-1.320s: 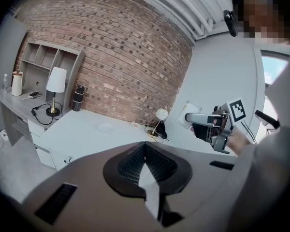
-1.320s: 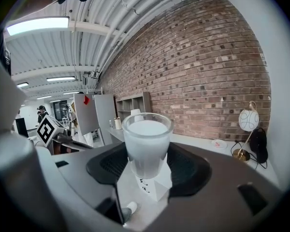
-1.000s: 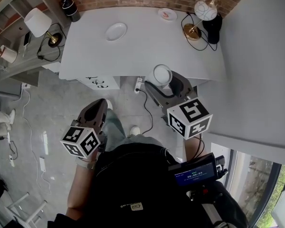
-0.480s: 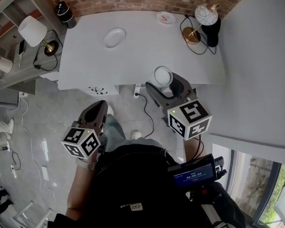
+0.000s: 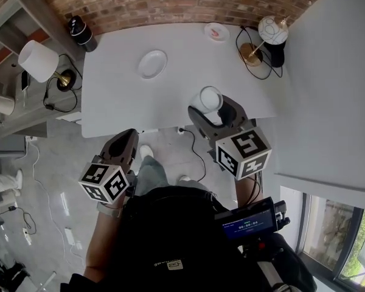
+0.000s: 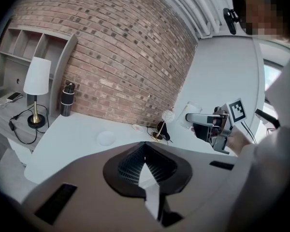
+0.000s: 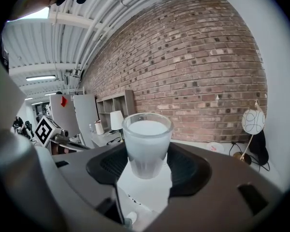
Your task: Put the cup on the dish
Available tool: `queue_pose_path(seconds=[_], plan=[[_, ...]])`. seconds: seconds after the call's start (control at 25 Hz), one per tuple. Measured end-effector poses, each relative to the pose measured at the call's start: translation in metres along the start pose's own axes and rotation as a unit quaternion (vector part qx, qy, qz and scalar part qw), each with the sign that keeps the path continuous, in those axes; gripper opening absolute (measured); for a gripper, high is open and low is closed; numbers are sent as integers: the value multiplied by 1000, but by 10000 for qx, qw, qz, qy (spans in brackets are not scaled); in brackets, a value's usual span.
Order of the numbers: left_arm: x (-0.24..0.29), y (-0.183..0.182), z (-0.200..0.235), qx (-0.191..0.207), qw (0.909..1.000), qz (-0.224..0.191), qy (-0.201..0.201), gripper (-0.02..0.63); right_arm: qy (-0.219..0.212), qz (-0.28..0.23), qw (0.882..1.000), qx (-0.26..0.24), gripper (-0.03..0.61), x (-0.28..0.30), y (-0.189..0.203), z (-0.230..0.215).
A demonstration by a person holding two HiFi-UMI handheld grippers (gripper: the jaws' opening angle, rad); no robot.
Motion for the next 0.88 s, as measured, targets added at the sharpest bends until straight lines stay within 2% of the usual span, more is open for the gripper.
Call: queue_pose_path(seconds=[0.52,0.88], plan=[[58,-48,85,-188,9992,157,302,5,462,49,9988,144,258,84,-40,-22],[85,-76,128,-166,9982,285,507,5,902,-148,9955,243,257,124,-64,-35]])
Point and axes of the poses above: the fingertips, and each gripper's own axes: x forward along the fingers, z to its left, y out of its underside, the point moved 10 cm from there along -x, backward along the fingers, and after that the axes turned 10 degrees about -y, right-handed, at the moved point
